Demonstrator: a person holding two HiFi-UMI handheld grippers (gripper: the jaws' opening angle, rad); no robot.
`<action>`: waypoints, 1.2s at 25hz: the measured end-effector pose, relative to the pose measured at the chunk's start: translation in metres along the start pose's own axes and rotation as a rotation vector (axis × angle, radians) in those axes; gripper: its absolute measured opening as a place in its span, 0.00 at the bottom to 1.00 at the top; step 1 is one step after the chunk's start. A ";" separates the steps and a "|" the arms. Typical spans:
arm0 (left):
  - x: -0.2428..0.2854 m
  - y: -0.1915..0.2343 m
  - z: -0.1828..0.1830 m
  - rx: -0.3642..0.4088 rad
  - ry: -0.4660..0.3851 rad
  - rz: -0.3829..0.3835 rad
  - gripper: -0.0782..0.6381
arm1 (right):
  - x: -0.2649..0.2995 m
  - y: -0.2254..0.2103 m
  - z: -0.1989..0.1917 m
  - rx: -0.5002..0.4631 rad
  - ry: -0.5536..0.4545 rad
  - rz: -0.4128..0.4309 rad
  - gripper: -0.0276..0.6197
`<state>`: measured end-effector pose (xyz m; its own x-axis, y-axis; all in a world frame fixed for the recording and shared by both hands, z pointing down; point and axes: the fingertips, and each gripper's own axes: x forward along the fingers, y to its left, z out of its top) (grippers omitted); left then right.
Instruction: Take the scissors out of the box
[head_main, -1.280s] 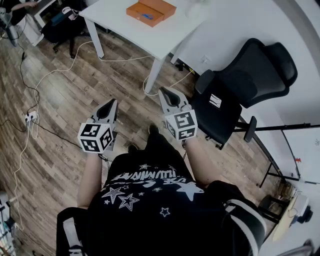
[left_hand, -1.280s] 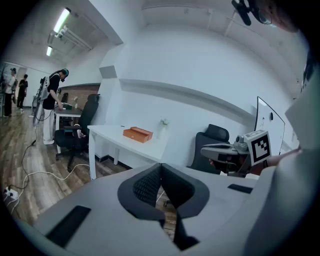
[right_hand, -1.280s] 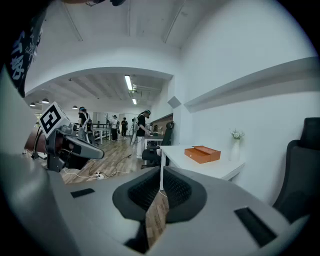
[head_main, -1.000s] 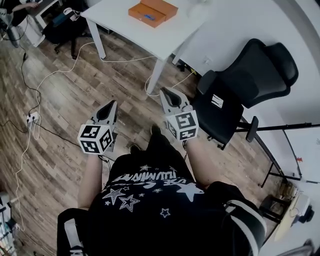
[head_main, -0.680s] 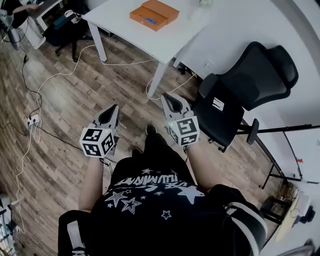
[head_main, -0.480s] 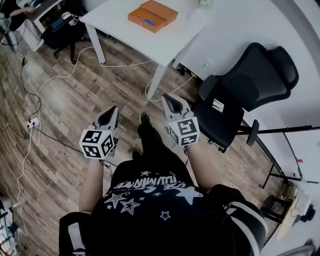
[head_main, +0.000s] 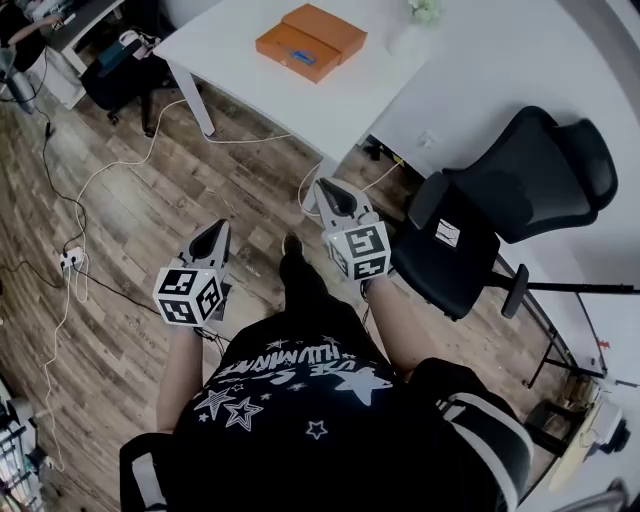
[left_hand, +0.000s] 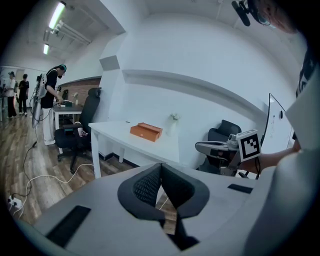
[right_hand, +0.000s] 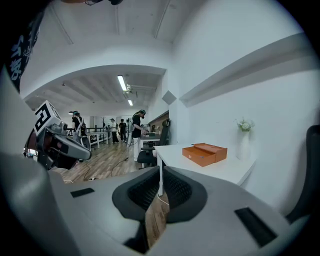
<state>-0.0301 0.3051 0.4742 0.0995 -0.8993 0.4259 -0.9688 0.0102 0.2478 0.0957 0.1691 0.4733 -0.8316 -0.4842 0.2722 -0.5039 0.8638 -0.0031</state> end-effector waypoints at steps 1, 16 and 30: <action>0.012 0.008 0.010 0.002 0.001 0.002 0.13 | 0.014 -0.010 0.003 0.006 0.000 0.000 0.13; 0.200 0.067 0.122 -0.018 0.026 -0.024 0.13 | 0.166 -0.167 0.042 0.030 0.040 -0.031 0.13; 0.288 0.075 0.163 0.005 0.044 -0.039 0.13 | 0.217 -0.245 0.054 0.058 0.034 -0.057 0.13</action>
<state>-0.1116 -0.0243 0.4732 0.1467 -0.8790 0.4538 -0.9651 -0.0266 0.2605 0.0266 -0.1554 0.4813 -0.7933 -0.5263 0.3060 -0.5635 0.8251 -0.0418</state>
